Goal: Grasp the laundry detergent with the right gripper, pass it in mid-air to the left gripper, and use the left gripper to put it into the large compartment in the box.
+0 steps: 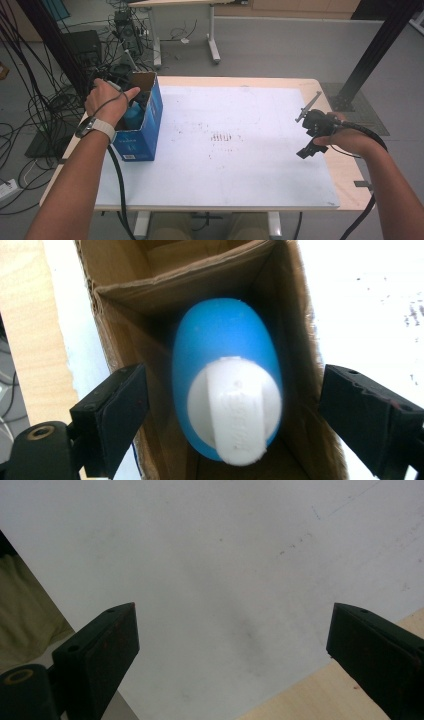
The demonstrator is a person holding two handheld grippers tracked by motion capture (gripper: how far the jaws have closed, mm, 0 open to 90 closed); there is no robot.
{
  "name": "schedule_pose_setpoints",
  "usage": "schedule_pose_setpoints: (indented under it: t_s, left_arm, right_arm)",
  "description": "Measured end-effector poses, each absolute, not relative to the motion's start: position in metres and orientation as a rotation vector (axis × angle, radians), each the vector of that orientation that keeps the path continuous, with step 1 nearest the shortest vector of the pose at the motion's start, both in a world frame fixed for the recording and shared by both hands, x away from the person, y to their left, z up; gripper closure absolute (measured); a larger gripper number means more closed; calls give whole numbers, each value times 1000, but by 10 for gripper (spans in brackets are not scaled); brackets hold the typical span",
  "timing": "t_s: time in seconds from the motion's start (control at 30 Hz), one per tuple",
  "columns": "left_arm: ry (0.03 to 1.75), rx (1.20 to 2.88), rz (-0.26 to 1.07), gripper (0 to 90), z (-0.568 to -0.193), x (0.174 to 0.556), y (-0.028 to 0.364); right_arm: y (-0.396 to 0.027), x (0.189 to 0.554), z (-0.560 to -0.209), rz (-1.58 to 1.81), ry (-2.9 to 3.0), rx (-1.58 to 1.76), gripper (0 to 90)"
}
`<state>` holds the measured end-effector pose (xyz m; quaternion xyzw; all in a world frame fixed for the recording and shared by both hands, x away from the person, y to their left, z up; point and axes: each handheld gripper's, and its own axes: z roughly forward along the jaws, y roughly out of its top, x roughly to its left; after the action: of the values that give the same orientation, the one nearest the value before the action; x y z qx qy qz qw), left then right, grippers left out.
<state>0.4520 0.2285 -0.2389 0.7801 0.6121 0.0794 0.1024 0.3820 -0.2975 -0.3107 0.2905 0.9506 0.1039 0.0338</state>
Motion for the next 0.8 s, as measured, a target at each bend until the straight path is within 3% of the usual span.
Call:
schedule_pose_setpoints:
  t_s: [0.43, 0.8]
  left_arm:
    - [1665, 2367, 239, 82, -206, 444, 220]
    - [1407, 2435, 239, 79, -163, 428, 200]
  right_arm:
    - [-299, 380, -303, 317, 2905, 895, 62]
    - [-301, 377, -302, 323, 2897, 916, 63]
